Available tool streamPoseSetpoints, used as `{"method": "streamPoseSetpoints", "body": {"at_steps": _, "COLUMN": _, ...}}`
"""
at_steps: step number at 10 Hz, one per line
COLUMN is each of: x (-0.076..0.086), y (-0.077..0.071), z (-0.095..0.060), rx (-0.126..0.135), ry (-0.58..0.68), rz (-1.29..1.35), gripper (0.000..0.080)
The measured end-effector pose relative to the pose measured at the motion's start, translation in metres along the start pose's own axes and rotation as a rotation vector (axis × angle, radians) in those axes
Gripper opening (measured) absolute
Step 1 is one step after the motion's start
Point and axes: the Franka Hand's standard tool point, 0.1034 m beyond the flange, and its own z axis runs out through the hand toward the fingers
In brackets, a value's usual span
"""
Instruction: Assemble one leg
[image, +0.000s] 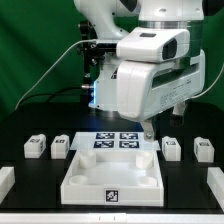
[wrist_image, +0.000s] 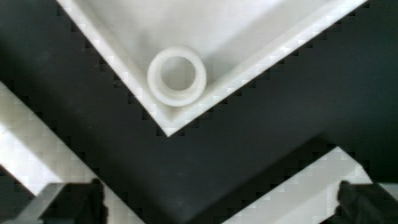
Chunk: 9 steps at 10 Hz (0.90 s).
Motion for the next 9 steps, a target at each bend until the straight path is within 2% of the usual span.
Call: {"method": "streamPoseSetpoints", "body": {"at_steps": 9, "x": -0.0006, "y": -0.0006, "z": 0.0007, "rx": 0.001, "ry": -0.001, "rz": -0.043, "gripper": 0.065}}
